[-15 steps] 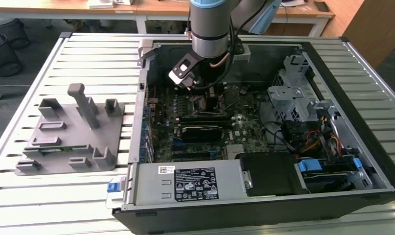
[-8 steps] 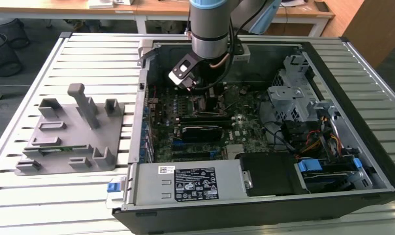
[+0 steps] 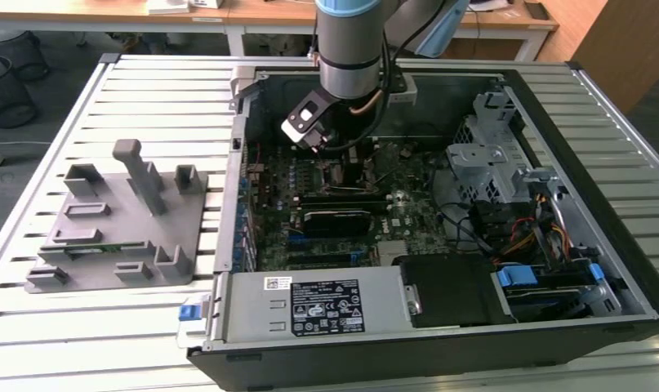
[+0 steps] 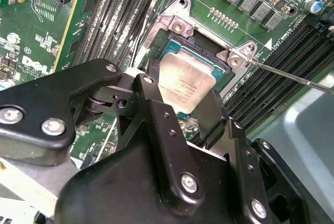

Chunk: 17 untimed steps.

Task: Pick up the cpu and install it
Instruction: 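Place the cpu into insertion slot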

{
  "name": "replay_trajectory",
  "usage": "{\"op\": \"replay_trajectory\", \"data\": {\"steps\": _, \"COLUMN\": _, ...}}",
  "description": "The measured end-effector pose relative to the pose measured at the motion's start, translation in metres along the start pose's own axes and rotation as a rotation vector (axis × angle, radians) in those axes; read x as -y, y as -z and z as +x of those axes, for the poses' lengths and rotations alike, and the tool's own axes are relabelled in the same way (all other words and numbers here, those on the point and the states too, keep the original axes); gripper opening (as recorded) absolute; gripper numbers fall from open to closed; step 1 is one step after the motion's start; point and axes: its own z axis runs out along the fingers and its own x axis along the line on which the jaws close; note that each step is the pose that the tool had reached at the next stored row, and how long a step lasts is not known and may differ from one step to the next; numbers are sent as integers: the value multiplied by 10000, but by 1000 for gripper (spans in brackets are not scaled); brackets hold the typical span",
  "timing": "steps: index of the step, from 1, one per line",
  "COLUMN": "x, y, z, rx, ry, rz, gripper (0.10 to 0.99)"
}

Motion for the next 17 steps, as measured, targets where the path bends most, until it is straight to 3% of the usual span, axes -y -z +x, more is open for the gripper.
{"op": "replay_trajectory", "data": {"steps": 17, "x": 2, "y": -26, "z": 2, "rx": 0, "ry": 0, "rz": 1, "gripper": 525}}
